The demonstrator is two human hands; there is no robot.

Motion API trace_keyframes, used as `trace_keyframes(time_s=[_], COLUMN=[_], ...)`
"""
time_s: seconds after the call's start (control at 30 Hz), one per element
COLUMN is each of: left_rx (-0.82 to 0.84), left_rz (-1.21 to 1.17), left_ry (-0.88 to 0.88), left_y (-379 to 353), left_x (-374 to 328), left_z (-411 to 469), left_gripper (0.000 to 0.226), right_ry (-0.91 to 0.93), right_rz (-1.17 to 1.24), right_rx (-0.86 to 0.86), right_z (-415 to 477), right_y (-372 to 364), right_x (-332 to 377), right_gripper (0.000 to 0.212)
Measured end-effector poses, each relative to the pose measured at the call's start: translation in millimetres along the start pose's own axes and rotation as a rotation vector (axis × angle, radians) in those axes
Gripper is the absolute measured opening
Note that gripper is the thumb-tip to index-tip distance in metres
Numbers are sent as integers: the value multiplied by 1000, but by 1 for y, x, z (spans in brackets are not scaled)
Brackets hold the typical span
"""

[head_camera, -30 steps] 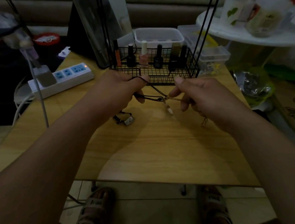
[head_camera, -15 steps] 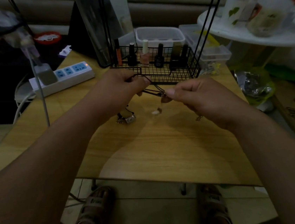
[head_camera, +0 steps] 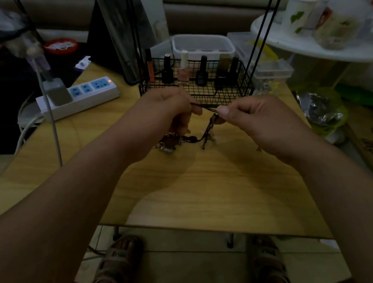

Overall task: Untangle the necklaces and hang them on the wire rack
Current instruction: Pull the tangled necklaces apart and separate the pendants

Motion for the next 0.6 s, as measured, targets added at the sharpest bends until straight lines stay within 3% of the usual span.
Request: trace_keyframes(time_s=[0.1, 0.23, 0.3, 0.47, 0.6], left_rx=[87, 203, 167, -4, -43], left_rz=[-30, 231, 343, 478, 531], left_ry=[124, 133, 104, -23, -101], left_y=[-5, -15, -17, -21, -26], left_x=[7, 12, 13, 14, 14], left_z=[0, -6, -5, 0, 2], left_gripper=[30, 18, 10, 31, 23], right_ry=[-25, 22, 41, 47, 45], right_rz=[2, 11, 11, 31, 28], right_rx=[-21, -49, -47, -37, -36], right_z=[2, 2, 2, 0, 0], right_y=[2, 4, 2, -4, -8], right_x=[-3, 0, 3, 8, 10], right_gripper=[22, 20, 20, 22, 23])
Point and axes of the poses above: each hand's wrist, its own z-axis towards the middle knuckle, its own y-axis out of the back of the hand, x = y × z, the point moved 6 cm from there along z, towards the middle knuckle, and after that the axes turned 6 degrees about -z, right-handed, at the moved point
